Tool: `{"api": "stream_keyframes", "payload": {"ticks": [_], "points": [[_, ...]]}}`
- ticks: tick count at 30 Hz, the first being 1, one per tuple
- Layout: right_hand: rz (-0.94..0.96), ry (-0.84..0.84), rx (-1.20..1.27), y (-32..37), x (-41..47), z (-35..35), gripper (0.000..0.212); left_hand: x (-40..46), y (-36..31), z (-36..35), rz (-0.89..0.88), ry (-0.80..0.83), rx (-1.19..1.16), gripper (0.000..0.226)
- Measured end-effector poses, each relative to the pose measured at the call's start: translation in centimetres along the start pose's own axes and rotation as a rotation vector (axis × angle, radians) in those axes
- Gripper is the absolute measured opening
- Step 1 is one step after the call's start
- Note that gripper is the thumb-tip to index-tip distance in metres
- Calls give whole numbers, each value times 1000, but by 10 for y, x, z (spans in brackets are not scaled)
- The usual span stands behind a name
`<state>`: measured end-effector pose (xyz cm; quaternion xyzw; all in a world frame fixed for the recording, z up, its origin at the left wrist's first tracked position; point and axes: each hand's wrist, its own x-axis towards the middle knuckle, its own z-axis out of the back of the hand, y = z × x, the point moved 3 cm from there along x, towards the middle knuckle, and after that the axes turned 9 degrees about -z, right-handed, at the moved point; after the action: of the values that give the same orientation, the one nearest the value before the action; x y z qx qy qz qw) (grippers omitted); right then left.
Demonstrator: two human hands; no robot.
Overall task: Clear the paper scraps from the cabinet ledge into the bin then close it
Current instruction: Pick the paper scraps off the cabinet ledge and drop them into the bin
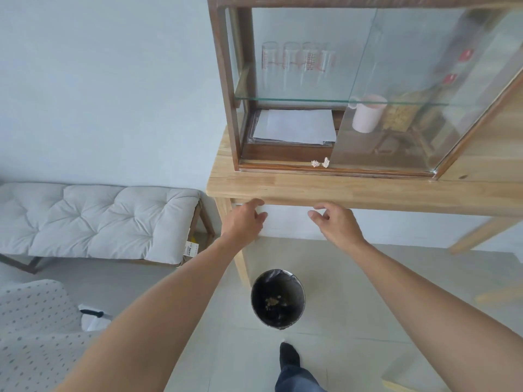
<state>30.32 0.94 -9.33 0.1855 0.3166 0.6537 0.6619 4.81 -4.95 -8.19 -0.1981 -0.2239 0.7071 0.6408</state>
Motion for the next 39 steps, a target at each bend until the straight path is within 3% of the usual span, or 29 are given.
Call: {"api": "stream_keyframes", "payload": {"ticks": [11,25,33,39], "points": [[58,-116,35,37,45,49,31,53,-44,31,-86,-32,-7,38],[71,-148,22,55,98,57,39,131,-82,4,-144,-13,-27,34],[138,-168,-164,59,104,58,42,153,-98,-14,-203,5,-26,36],[156,-184,-452,58,100,59,40,157,-105,-24,-200,34,-36,32]]}}
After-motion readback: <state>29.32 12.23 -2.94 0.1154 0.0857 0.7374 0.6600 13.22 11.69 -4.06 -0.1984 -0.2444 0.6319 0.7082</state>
